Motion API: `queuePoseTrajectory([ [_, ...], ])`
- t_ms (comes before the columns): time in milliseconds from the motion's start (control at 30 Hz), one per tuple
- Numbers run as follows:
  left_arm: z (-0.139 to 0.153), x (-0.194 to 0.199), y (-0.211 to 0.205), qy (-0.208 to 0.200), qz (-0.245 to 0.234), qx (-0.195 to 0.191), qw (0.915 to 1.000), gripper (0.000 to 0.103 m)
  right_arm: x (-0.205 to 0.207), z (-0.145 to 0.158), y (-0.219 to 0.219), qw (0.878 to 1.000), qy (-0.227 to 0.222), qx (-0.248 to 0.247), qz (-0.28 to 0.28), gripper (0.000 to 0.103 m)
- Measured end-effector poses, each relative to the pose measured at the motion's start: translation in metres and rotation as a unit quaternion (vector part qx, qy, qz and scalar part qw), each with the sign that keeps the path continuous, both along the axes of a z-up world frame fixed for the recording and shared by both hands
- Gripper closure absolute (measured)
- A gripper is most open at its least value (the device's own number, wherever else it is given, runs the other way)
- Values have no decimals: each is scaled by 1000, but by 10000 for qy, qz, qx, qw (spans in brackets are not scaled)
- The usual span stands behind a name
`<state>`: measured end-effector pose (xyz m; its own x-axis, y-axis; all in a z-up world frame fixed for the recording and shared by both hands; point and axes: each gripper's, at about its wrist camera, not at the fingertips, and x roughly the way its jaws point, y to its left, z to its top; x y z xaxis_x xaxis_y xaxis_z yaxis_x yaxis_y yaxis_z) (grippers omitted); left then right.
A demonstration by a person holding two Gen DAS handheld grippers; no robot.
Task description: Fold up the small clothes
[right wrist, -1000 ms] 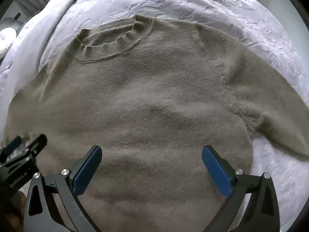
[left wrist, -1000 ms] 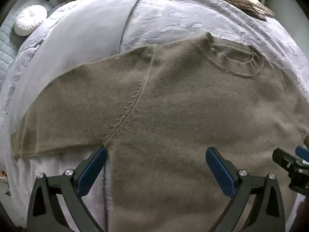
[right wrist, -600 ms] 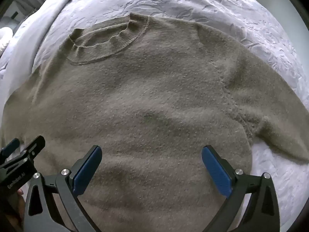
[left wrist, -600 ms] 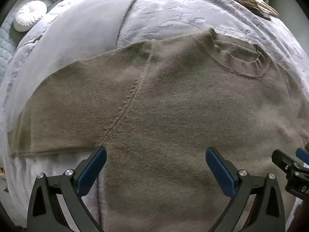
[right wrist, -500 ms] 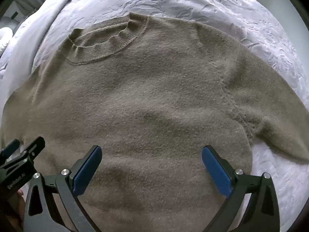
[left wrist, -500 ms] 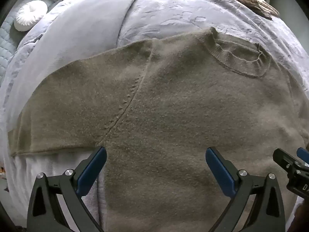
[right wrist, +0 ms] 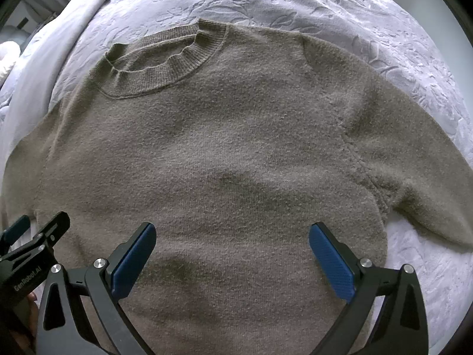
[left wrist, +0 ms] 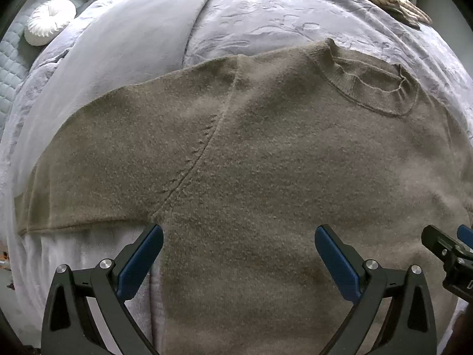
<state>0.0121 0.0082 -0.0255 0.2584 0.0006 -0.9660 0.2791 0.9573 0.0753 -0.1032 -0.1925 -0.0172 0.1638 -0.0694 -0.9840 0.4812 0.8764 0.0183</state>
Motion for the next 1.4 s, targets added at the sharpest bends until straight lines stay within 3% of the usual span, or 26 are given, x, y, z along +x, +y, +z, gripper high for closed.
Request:
queuePoseTrajectory([
  [567,1,7,-22,-12,91,124,9999,0,13,2,13,9999,99,-30,18,0],
  [1400,-1,12,-18,31,92,112,9999,0,15,3,14,9999,100,-32,-2,0],
])
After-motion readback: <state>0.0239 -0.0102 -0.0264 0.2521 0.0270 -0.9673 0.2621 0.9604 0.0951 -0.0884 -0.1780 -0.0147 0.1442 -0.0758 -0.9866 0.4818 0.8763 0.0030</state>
